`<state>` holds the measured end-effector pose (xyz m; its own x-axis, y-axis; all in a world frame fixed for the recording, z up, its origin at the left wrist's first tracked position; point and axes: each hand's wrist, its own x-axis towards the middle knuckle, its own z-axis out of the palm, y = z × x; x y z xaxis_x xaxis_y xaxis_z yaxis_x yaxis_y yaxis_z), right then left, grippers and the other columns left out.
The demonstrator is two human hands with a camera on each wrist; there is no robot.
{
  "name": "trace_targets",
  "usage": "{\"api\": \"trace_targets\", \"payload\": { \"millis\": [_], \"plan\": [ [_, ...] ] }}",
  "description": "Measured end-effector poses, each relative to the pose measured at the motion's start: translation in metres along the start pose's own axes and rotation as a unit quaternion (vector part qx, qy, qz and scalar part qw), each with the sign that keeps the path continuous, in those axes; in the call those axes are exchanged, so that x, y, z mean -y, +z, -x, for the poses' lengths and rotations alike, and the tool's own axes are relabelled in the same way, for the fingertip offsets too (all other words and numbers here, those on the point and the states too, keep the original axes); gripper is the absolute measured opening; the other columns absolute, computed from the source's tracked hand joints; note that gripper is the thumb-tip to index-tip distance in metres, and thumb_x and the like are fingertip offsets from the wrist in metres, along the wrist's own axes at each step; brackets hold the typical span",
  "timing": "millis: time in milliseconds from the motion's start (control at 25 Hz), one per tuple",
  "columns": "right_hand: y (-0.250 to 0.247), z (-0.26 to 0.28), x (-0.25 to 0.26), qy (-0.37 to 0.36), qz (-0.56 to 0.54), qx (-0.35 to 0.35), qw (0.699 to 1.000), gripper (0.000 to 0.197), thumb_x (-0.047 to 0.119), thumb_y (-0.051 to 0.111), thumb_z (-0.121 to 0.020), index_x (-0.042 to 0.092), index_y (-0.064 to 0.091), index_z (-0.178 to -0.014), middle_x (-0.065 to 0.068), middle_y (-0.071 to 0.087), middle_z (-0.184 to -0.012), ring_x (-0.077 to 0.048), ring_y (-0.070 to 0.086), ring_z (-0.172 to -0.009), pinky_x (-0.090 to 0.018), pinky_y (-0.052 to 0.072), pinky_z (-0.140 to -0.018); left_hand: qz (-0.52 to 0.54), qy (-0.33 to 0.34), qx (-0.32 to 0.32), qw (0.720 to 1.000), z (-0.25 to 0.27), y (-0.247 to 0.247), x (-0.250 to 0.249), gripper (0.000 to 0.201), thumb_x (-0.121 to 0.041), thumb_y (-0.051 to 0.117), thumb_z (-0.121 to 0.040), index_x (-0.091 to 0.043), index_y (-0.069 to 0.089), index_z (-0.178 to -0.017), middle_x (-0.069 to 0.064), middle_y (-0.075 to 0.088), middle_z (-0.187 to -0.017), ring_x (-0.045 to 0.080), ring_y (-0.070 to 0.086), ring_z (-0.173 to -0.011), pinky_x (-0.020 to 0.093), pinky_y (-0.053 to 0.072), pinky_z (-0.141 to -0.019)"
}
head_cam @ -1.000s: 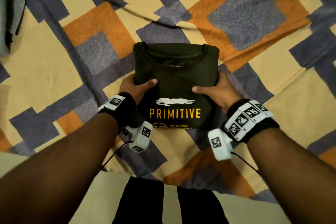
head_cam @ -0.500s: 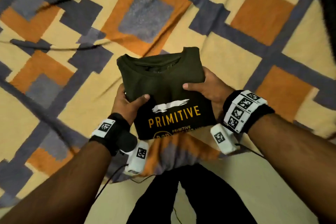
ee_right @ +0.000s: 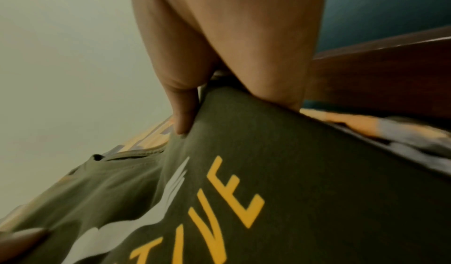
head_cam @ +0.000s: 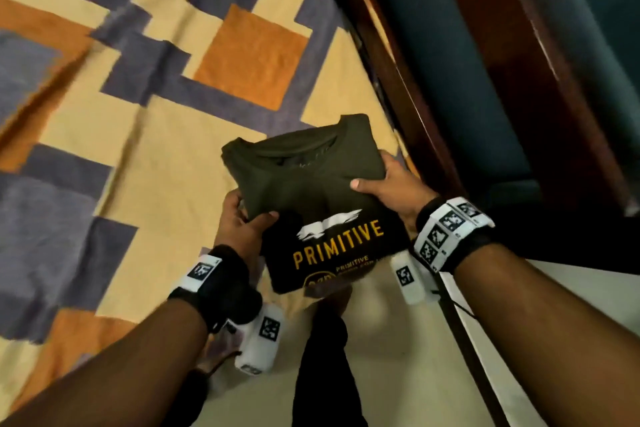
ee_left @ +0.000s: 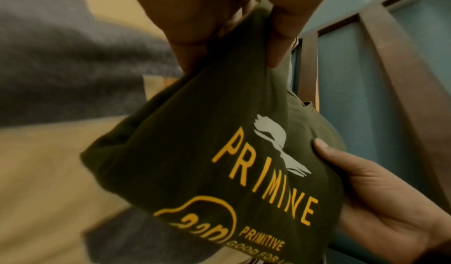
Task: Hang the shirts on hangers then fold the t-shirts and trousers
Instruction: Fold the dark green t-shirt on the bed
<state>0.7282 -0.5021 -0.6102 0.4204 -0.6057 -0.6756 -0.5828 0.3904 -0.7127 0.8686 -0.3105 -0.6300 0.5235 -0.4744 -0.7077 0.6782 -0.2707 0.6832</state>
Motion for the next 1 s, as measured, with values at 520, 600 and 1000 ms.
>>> {"api": "trace_targets", "payload": {
  "millis": [520,600,1000],
  "plan": [
    [-0.004,-0.010,-0.046,-0.185,0.430,-0.180,0.865,0.042,0.031,0.061,-0.088,0.018,0.056,-0.127,-0.010,0.045,-0.142,-0.031,0.034,-0.136,-0.046,0.021,-0.113,-0.669,0.233,-0.026,0.706,-0.006,0.061,0.056,0.081,-0.042,0.063,-0.081,-0.020,0.025,-0.149,0.009,0.020,-0.156,0.034,0.011,-0.144,0.058,0.006,-0.113],
    [0.012,-0.019,-0.064,-0.172,0.523,-0.122,0.826,0.052,0.041,0.053,-0.091,0.024,0.045,-0.139,-0.008,0.027,-0.156,-0.032,0.017,-0.145,-0.054,0.010,-0.115,-0.729,0.246,0.048,0.637,-0.009,0.075,0.077,0.086,-0.057,0.056,-0.082,-0.024,0.017,-0.151,0.002,0.009,-0.160,0.029,0.003,-0.145,0.061,-0.002,-0.111],
    [-0.012,-0.059,-0.070,-0.184,0.598,-0.112,0.772,0.075,0.068,0.017,-0.090,0.030,0.002,-0.153,0.000,-0.002,-0.162,-0.030,-0.003,-0.148,-0.062,-0.003,-0.113,-0.746,0.150,0.031,0.648,-0.047,0.061,0.060,0.125,-0.091,0.042,-0.057,-0.035,-0.035,-0.139,-0.010,-0.051,-0.138,0.024,-0.042,-0.132,0.065,-0.025,-0.101]
  ]
}}
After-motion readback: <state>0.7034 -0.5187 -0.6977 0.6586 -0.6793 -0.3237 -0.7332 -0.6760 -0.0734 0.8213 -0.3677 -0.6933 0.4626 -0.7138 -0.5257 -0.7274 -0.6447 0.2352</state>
